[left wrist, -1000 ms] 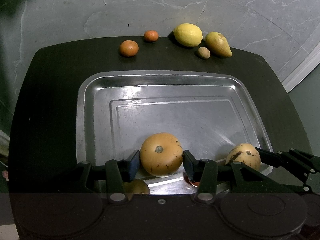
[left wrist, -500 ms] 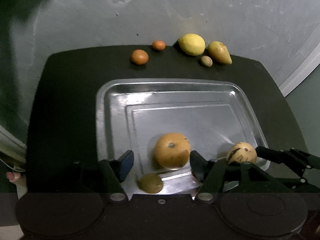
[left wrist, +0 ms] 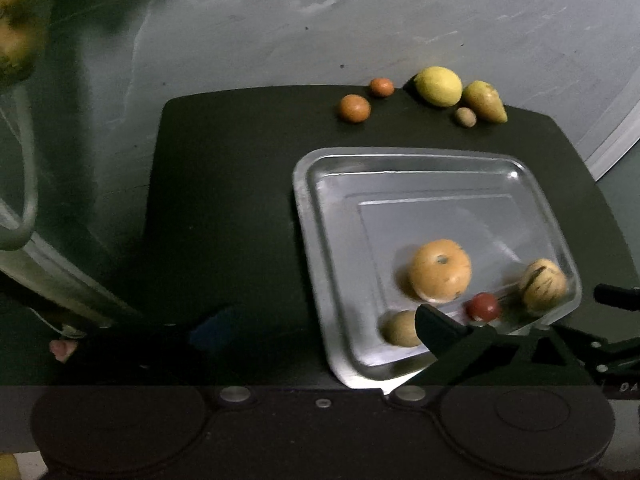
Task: Organize fruits
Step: 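Withdraw both tools from the tray toward the tangerines and lemon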
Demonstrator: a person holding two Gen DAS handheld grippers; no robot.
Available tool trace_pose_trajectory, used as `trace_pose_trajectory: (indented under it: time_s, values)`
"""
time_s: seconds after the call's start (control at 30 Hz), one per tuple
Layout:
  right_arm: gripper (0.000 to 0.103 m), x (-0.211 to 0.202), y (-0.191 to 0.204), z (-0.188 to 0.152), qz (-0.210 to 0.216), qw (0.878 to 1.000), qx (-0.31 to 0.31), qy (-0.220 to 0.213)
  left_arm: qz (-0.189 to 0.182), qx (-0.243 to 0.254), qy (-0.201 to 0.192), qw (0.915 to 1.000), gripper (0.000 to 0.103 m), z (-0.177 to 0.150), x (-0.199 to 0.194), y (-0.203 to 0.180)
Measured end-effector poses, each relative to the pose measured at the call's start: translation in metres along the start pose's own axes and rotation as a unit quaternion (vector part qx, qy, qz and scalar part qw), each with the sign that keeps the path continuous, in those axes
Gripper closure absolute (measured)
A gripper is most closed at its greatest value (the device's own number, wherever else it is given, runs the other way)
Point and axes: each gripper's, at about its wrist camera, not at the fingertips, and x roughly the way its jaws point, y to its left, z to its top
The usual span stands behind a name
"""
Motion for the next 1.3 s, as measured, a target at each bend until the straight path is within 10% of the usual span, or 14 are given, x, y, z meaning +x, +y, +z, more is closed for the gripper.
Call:
trace_pose_trajectory:
  time_s: [0.67,1.3]
  values:
    - [0.000,0.005,0.000,0.009,-0.082,0.996,-0.027,0.010,0.061,-0.048,-0.015,0.9969,0.001,0.019,0.019,0.025]
    - [0.000,0.041,-0.034,0.072,-0.018,0.996,-0.067,-0.053,0.055,-0.082,-0.060,0.9933,0.001,0.084,0.052,-0.026]
